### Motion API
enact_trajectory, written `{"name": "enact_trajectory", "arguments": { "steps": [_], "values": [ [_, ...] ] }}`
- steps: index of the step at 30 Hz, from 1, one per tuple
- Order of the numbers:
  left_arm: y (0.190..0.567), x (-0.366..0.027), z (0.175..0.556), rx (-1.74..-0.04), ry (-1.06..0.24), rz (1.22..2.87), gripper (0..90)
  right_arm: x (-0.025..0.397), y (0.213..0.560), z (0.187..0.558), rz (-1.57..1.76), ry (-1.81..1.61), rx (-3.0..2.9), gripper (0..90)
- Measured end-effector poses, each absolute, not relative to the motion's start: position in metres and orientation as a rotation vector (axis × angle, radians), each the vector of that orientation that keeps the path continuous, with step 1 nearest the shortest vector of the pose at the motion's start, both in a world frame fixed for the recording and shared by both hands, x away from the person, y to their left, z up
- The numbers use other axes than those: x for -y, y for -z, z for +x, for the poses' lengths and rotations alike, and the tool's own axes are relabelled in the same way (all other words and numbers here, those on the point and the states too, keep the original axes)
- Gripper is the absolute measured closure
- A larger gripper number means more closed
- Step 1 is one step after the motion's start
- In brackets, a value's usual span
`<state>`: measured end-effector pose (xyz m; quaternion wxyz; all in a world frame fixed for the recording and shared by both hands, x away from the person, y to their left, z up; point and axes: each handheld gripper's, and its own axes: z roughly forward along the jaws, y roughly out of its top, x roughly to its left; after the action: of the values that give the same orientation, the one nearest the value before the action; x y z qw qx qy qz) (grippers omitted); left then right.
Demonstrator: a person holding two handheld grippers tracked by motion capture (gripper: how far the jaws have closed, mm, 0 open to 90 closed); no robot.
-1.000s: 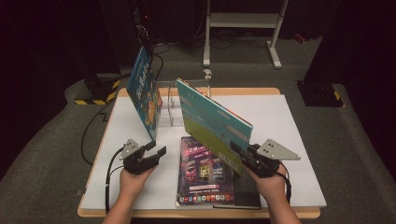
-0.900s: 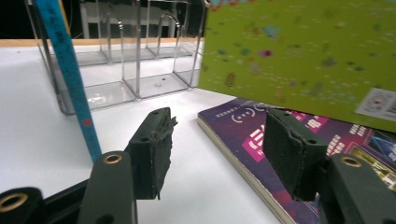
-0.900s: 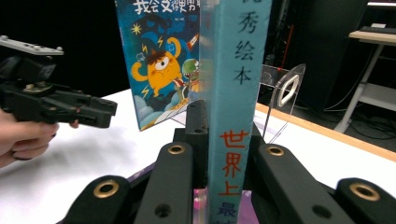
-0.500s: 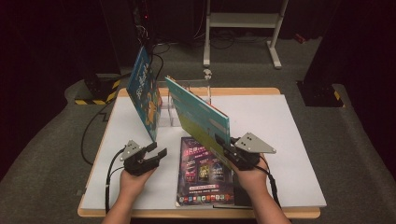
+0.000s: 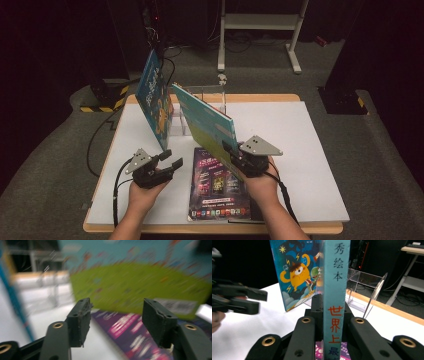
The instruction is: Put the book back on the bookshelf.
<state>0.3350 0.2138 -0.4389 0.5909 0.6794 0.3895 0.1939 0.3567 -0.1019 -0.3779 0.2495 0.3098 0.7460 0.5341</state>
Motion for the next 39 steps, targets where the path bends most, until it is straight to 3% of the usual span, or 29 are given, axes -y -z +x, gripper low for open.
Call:
{"name": "enact_trajectory", "arguments": {
  "steps": [9,14,24,29,33,39],
  "values": [
    [0.367,-0.157,0.330,-0.683,-0.371,1.503,25.4,0.099,0.381,0.352,0.843,-1.469,-2.020,79.4],
    [0.351,-0.127,0.342,-0.662,-0.330,1.487,23.2,0.099,0.383,0.351,0.856,-1.494,-2.011,78.7],
    [0.354,-0.111,0.338,-0.690,-0.323,1.488,21.7,0.096,0.386,0.347,0.825,-1.516,-2.021,76.5],
    [0.354,-0.115,0.335,-0.712,-0.348,1.484,21.5,0.109,0.391,0.343,0.842,-1.569,-2.056,65.3],
    [0.355,-0.114,0.329,-0.738,-0.384,1.481,20.3,0.125,0.408,0.329,0.833,-1.546,-2.105,72.3],
    [0.352,-0.111,0.321,-0.813,-0.423,1.478,17.0,0.116,0.408,0.322,0.746,-1.528,-2.170,73.1]
  ]
}}
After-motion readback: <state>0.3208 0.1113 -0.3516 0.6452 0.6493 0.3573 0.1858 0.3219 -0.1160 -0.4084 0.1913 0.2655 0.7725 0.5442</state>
